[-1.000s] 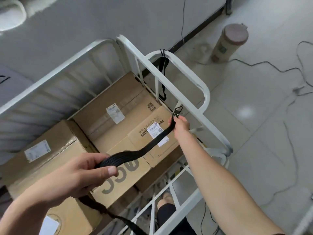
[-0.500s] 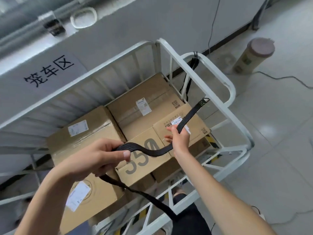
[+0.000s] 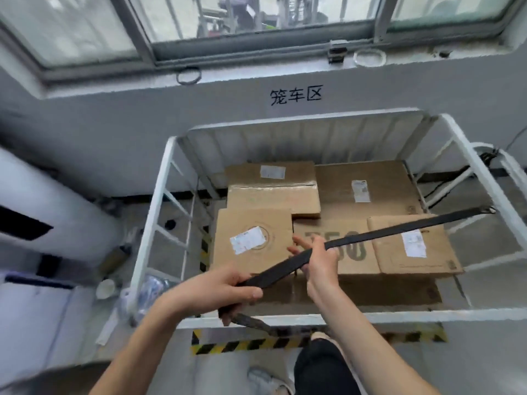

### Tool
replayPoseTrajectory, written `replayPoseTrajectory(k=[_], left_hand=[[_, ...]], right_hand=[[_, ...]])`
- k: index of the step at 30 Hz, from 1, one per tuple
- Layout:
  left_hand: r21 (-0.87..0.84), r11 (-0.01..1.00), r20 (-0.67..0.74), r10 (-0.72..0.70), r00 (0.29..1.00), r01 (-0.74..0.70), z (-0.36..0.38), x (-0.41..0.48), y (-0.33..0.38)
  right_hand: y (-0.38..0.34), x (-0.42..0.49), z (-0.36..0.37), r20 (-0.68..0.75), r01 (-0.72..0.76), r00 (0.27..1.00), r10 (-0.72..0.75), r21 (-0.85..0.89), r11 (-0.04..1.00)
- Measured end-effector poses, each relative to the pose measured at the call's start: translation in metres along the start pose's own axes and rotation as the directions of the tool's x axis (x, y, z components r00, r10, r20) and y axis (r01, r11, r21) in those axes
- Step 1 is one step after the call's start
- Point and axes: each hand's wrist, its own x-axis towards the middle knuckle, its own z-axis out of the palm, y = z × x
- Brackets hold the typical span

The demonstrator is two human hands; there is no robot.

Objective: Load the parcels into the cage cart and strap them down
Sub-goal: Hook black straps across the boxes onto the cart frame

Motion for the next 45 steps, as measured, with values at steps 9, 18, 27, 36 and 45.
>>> replayPoseTrajectory(k=[9, 18, 27, 36, 45], left_hand=[[-0.258, 0.965, -0.279, -0.122, 0.953, 0.048, -0.016, -0.184, -0.165], [-0.371, 0.918, -0.553, -0.34, 0.761, 0.14, -0.087, -0.325, -0.268], [-0.378, 0.909, -0.591, -0.384, 0.709, 0.177, -0.198, -0.364, -0.317], [-0.218, 0.947, -0.611, -0.32, 0.724, 0.234, -0.282, -0.355, -0.355], [0.074, 0.993, -0.457, -0.052, 0.888, 0.096, -0.331, -0.304, -0.37]], right_hand=[[0.142, -0.139, 0.078, 0.325, -0.163, 0.872, 0.367, -0.513, 0.842], [0.208, -0.167, 0.209, 0.48, -0.196, 0.689, 0.544, -0.599, 0.777], [0.205, -0.069, 0.277, 0.307, -0.226, 0.865, 0.397, -0.468, 0.854], [0.223, -0.068, 0.286, 0.239, -0.12, 0.91, 0.338, -0.628, 0.769], [0.264, -0.201, 0.359, 0.74, 0.706, 0.66, 0.125, -0.669, 0.233]])
